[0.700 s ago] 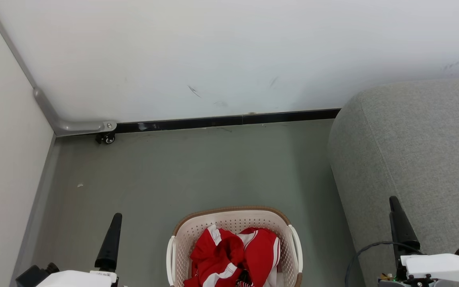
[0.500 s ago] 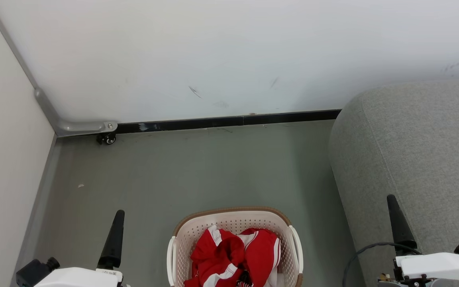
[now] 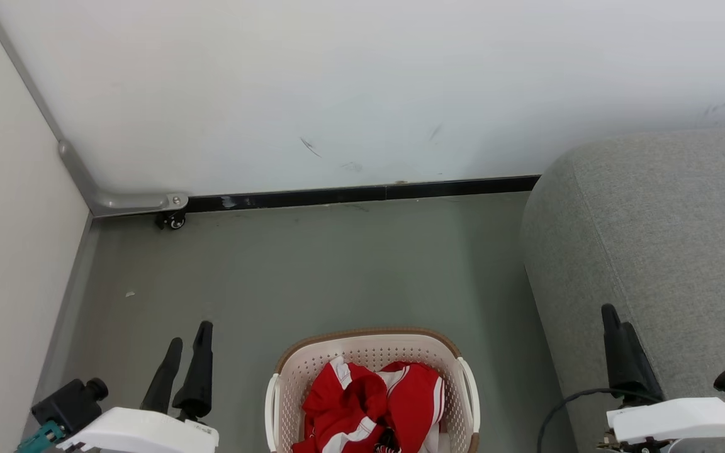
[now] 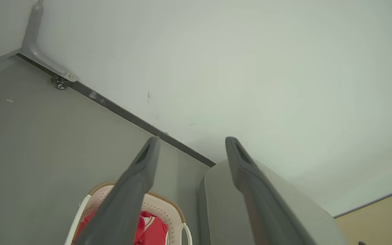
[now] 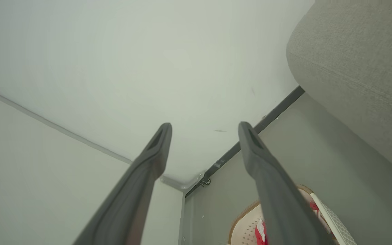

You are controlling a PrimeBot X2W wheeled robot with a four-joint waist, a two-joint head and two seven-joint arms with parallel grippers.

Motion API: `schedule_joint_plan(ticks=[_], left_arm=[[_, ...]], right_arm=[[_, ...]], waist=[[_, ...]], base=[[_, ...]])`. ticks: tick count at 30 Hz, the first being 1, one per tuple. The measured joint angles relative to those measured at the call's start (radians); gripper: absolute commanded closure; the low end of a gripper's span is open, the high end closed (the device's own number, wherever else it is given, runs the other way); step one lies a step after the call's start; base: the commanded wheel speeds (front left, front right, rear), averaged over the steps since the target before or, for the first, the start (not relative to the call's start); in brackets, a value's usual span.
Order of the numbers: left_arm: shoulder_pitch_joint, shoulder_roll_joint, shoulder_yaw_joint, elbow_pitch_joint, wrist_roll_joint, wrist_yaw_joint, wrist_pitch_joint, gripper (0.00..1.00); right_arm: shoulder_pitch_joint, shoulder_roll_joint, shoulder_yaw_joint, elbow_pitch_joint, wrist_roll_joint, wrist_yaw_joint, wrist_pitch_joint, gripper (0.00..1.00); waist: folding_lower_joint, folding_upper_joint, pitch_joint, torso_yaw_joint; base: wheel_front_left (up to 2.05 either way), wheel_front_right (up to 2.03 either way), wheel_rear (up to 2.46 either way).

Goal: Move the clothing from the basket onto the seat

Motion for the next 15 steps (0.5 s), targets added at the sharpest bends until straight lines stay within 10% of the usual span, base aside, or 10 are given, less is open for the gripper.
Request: schedule_joint_plan(ticks=[15], left_arm=[[0.000,0.032,-0.112,-0.012,0.345,0.058,-0.053,0.00]], right_arm=[[0.000,-0.005,0.018,0.008,-0.312,0.000,-0.049,0.00]], waist=[[-0.0097,0.0000,0.007,0.005]], base=[[0.00,0.00,0.00]])
